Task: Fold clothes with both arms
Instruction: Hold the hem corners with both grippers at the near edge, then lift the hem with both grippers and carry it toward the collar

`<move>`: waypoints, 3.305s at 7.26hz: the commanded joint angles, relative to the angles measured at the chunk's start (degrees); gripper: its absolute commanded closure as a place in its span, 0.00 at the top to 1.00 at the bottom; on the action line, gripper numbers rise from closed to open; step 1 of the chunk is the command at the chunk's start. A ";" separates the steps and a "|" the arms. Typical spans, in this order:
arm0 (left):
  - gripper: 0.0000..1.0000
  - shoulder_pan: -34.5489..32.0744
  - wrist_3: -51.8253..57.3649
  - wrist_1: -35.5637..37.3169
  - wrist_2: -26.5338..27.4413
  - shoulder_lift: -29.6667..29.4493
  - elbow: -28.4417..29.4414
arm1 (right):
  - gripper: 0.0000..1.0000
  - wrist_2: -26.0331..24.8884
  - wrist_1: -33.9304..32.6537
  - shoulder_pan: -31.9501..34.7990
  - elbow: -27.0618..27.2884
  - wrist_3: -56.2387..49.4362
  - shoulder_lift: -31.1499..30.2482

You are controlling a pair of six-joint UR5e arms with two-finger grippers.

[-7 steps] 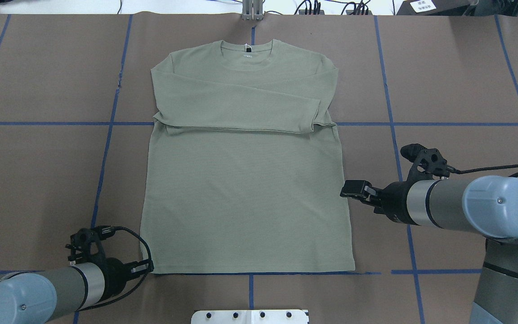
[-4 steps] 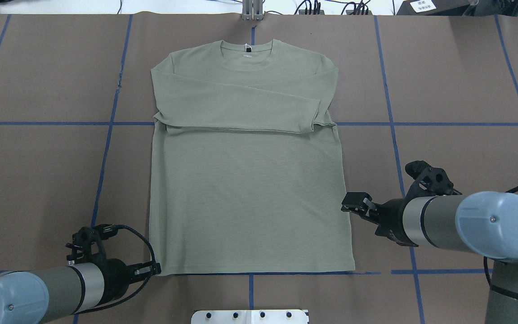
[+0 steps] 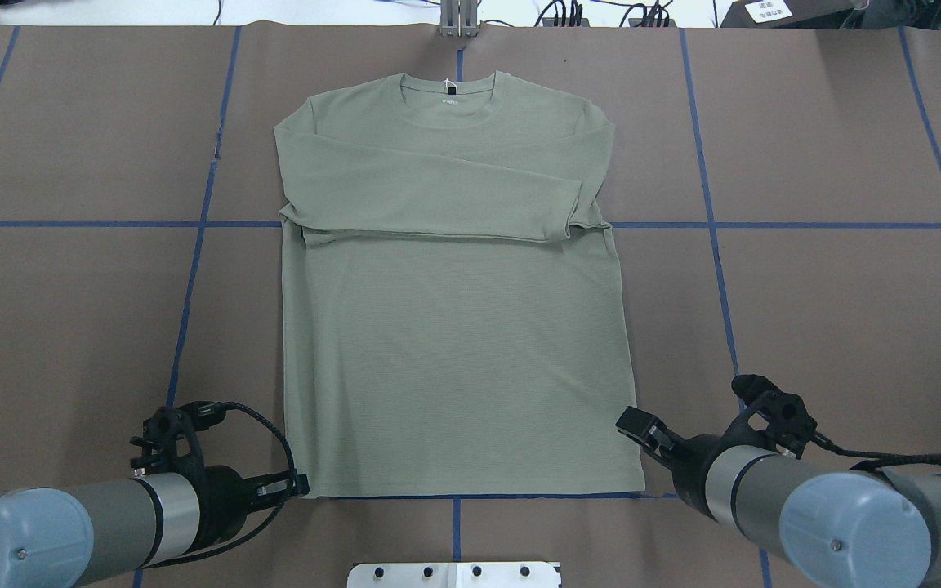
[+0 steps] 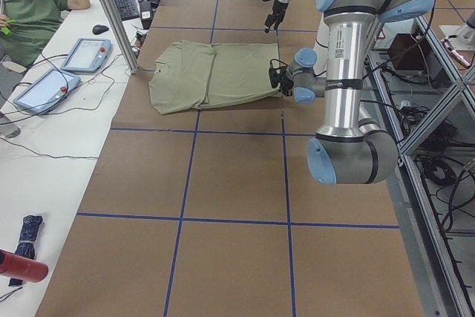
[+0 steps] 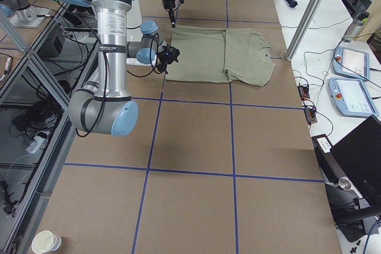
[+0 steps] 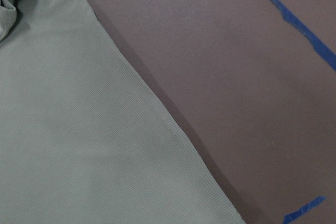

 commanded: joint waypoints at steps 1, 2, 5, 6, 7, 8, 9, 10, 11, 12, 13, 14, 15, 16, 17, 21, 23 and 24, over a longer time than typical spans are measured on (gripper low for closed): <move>0.00 -0.01 0.00 -0.02 -0.40 -0.16 0.02 | 0.99 -9.26 0.36 -5.88 -2.69 1.25 2.22; 0.00 -0.01 0.00 -0.02 -0.49 -0.16 0.02 | 1.00 -10.08 0.80 -6.59 -2.79 1.08 2.14; 0.00 -0.01 0.00 -0.20 -0.49 -0.16 0.02 | 1.00 -10.00 9.42 -6.69 -7.01 -1.21 -0.57; 0.00 -0.01 0.00 -0.20 -0.49 -0.25 0.02 | 1.00 -9.82 9.42 -6.69 -7.10 -1.21 -1.54; 0.00 -0.01 -0.09 -0.20 -0.49 -0.25 -0.06 | 0.99 -9.91 9.42 -6.69 -7.18 -1.21 -1.72; 0.00 -0.01 -0.09 -0.20 -0.49 -0.25 -0.06 | 0.97 -10.00 9.33 -6.95 -7.44 -1.21 -1.64; 0.00 -0.10 0.00 -0.20 -0.49 -0.17 -0.15 | 0.90 -10.17 9.33 -7.13 -8.14 -1.12 -1.46; 0.00 -0.10 -0.09 -0.20 -0.49 -0.16 -0.15 | 0.85 -10.17 9.33 -7.22 -8.76 -1.12 -1.11; 0.00 -0.10 -0.09 -0.29 -0.49 -0.16 -0.15 | 0.85 -10.17 9.33 -7.22 -8.77 -1.12 -1.11; 0.00 -0.10 -0.09 -0.20 -0.49 -0.16 -0.15 | 0.85 -10.17 9.33 -7.22 -8.77 -1.12 -1.11; 0.00 -0.10 -0.09 -0.29 -0.49 -0.16 -0.15 | 0.81 -10.17 9.33 -7.30 -8.77 -1.12 -1.02; 0.00 -0.10 -0.09 -0.29 -0.49 -0.25 -0.15 | 0.76 -10.17 9.33 -7.31 -8.94 -1.12 -0.85; 0.00 -0.10 -0.09 -0.29 -0.49 -0.25 -0.15 | 0.69 -10.17 9.33 -7.39 -9.12 -1.04 -0.58; 0.00 -0.10 -0.09 -0.29 -0.49 -0.25 -0.15 | 0.58 -10.26 9.33 -7.31 -9.12 -1.04 -0.49; 0.00 -0.10 -0.09 -0.29 -0.49 -0.25 -0.15 | 0.46 -10.26 9.33 -7.31 -9.12 -1.04 -0.41; 0.00 -0.10 -0.09 -0.29 -0.40 -0.25 -0.50 | 0.00 -10.09 9.24 -6.96 -8.77 -1.12 -0.58; 0.00 -0.36 -0.09 0.85 -3.97 0.53 -5.22 | 0.00 -8.43 0.53 -5.64 -1.53 -3.30 -1.28; 0.00 -2.45 0.00 5.21 -9.14 0.02 -8.99 | 0.00 -3.46 -9.20 -4.50 5.58 -6.11 -0.76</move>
